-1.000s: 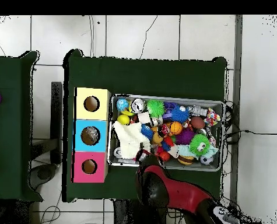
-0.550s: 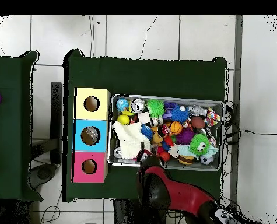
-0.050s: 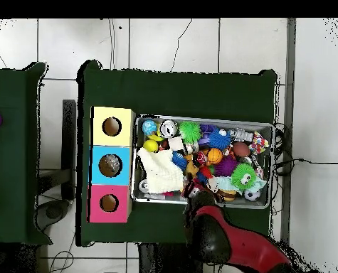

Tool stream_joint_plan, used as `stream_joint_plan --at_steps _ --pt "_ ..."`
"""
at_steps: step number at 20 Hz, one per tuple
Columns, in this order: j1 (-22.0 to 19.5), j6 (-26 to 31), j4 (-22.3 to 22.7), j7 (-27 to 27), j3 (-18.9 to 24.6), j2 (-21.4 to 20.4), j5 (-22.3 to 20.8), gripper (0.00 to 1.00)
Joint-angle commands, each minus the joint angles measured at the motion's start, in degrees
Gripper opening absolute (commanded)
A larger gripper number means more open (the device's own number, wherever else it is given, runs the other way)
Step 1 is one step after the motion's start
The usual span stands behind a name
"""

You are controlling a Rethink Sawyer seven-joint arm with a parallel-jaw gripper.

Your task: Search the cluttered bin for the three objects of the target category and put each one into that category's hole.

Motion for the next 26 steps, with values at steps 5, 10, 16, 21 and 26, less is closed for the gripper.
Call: stream_joint_plan --at_steps 5,10,16,21,26 --pt "2.03 -3.80 -4.32 8.24 1.79 7.06 -1.10 1.00" --pt "6.03 -11.80 -6.05 8.90 -2.50 13.18 -0.91 1.00" --pt "6.28 -13.84 -7.17 8.30 -2.96 15.61 -1.11 1.00" --pt "4.13 -11.79 -8.14 7.31 -1.26 15.71 -1.88 1.00" --pt "2.41 -8.05 -8.89 6.34 0.71 14.63 -2.08 1.00"
